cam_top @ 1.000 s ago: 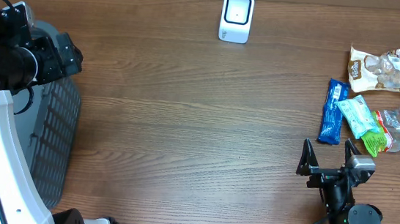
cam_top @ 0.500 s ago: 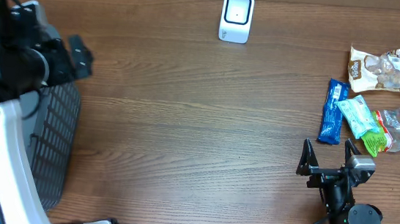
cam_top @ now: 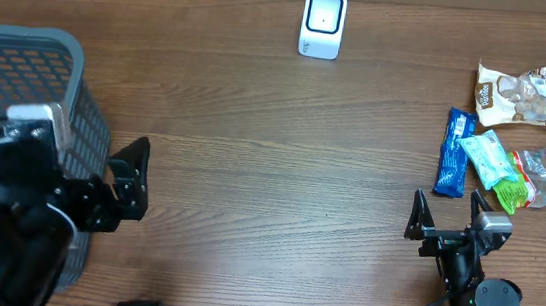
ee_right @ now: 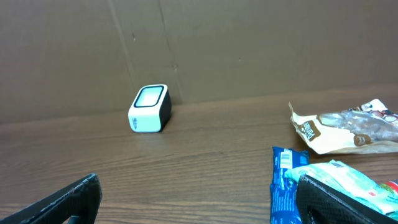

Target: Scan the item barcode

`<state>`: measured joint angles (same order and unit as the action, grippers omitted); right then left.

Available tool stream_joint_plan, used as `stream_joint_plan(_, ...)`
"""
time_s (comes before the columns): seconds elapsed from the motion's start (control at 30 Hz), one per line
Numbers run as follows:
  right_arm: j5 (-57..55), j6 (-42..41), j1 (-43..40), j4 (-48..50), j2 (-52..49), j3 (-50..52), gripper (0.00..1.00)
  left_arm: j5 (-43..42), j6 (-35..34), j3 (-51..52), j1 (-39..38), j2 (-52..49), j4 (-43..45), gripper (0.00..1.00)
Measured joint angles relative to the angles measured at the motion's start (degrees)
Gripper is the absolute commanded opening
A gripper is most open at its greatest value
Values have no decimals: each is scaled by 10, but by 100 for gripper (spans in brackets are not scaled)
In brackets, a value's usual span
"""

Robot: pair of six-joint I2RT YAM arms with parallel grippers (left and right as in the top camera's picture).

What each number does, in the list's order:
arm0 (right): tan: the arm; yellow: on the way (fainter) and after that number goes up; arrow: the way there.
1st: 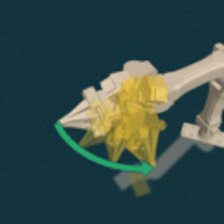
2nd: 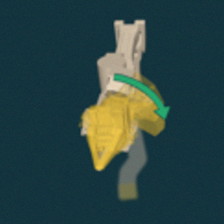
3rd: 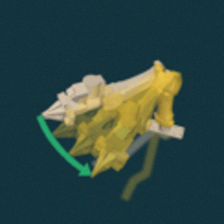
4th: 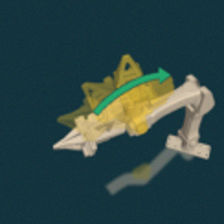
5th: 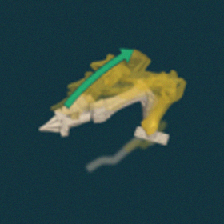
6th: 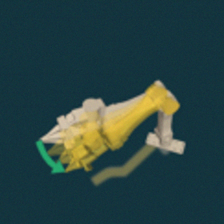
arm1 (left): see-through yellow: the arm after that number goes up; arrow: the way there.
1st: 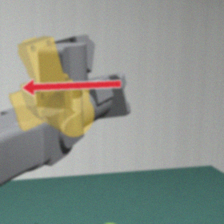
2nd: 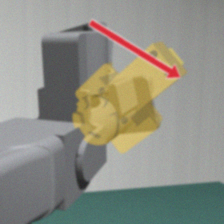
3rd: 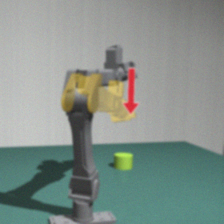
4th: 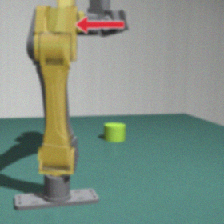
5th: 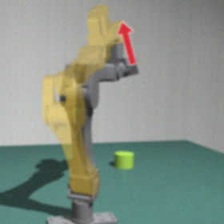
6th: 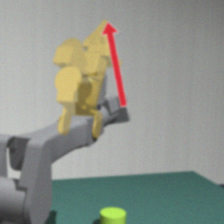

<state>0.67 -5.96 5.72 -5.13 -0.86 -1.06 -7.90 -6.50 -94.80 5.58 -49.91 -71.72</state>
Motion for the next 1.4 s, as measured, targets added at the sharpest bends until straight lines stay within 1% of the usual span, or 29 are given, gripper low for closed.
stream_joint_plan(0.07, 0, 0, 0, -1, 0, 0, 100, -1, 23, 91, -3, 42, 81, 100)
stream_joint_plan(0.1, 1, 0, 0, 0, -1, 0, 100, -5, 39, 149, -5, 68, 153, 100)
stream_joint_plan(0.23, 2, 0, 0, -1, -1, 0, 100, -30, 131, 391, -8, 176, 392, 99)
stream_joint_plan(0.33, 3, 0, 0, 0, -1, 0, 100, -40, 178, 523, -8, 238, 534, 100)
stream_joint_plan(0.47, 4, 0, 0, 0, -1, 0, 100, -46, 216, 664, -8, 304, 671, 100)
stream_joint_plan(0.53, 4, 0, 0, 0, -1, 0, 100, -48, 226, 718, -8, 327, 713, 100)
stream_joint_plan(0.67, 4, 0, 0, 0, -1, 0, 100, -48, 257, 809, -14, 372, 731, 100)
stream_joint_plan(0.83, 4, 0, 0, -1, -1, 0, 100, -50, 299, 880, -23, 410, 735, 100)
stream_joint_plan(1.0, 4, 0, 0, 0, -1, 0, 100, -52, 320, 914, -22, 432, 733, 100)
stream_joint_plan(1.1, 4, 0, 0, 0, -1, 0, 100, -52, 323, 932, -22, 451, 716, 100)
stream_joint_plan(1.2, 4, 0, 0, 0, -1, 0, 100, -52, 325, 942, -23, 475, 686, 100)
stream_joint_plan(1.4, 4, 0, 0, 0, -1, 0, 100, -52, 325, 943, -30, 490, 687, 100)
